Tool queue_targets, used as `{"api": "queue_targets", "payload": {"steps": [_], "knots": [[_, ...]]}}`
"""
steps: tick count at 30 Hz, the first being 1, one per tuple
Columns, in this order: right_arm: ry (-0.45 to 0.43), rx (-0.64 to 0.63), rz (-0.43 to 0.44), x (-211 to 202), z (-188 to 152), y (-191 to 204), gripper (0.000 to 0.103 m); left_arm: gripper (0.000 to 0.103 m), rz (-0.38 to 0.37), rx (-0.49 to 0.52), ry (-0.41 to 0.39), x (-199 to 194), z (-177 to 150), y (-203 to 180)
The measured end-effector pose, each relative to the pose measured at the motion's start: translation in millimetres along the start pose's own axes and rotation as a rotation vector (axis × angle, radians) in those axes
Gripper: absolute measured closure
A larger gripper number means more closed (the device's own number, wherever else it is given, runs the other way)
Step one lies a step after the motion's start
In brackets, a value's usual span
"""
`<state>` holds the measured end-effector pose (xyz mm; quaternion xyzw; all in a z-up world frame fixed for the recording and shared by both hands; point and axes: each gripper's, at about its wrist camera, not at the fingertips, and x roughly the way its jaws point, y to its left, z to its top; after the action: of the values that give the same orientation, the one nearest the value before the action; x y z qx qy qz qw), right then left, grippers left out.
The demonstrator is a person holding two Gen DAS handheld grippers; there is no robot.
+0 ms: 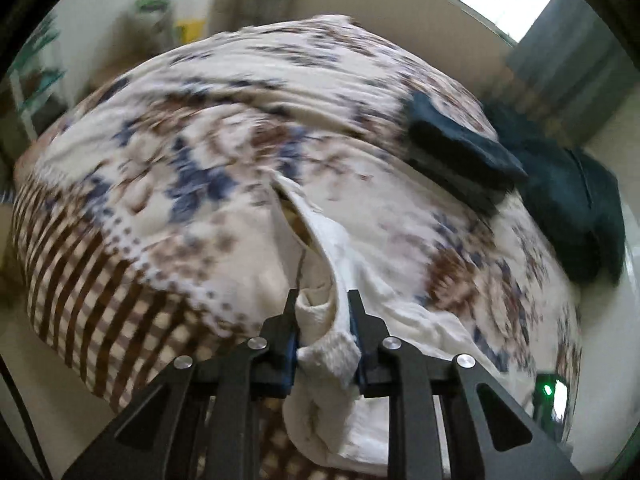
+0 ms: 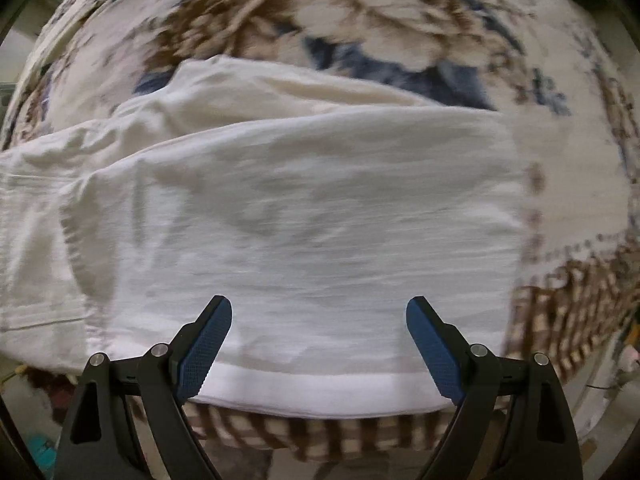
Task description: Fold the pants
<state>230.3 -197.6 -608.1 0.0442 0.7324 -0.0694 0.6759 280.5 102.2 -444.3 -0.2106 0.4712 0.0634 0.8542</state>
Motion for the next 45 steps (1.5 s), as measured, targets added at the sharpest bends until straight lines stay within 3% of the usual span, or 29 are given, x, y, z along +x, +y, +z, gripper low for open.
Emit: {"api": "queue_targets", "payload": {"steps": [5, 10, 16, 23, 32, 37, 39, 40, 43, 45], "knots": [[-0.046, 0.014, -0.124, -14.6, -2.7, -24.3, 0.012, 0.085, 0.002, 0.227, 0.014, -4.7, -17.9, -82.5], [-0.048, 0.082, -0.138, -22.8, -10.2, -69.7, 0.012, 0.085, -0.014, 0.416, 0.064, 9.3, -55.0, -163.5], [-0.024, 0.122, -0.219, -10.7, -15.9, -127.9, 0.012, 0.085, 0.014, 0.618, 0.139, 51.0, -114.1, -237.3], [-0.008, 0.118, -0.329, 12.3, -15.1, -184.2, 0.012, 0.085, 0.065, 0.687, 0.226, 94.8, -163.4, -272.3], [0.039, 0.135, -0.33, 30.8, -14.7, -230.1, 0.012, 0.084, 0.073, 0.669, 0.379, 135.3, -203.9, -286.5], [0.038, 0.17, -0.272, 26.8, -18.0, -246.5, 0.012, 0.065, 0.073, 0.646, 0.366, 108.2, -194.2, -296.7], [0.03, 0.184, -0.252, 19.8, -19.3, -250.8, 0.012, 0.032, 0.106, 0.675, 0.344, 94.2, -189.0, -301.1], [0.026, 0.189, -0.234, 15.9, -19.4, -252.4, 0.012, 0.026, 0.108, 0.674, 0.334, 88.0, -185.0, -300.5], [-0.008, 0.215, -0.131, -4.6, -17.7, -254.9, 0.012, 0.022, 0.111, 0.622, 0.296, 63.5, -158.6, -287.9], [-0.037, 0.24, 0.034, -20.4, -14.4, -252.4, 0.012, 0.022, 0.152, 0.593, 0.262, 47.4, -139.1, -270.5]]}}
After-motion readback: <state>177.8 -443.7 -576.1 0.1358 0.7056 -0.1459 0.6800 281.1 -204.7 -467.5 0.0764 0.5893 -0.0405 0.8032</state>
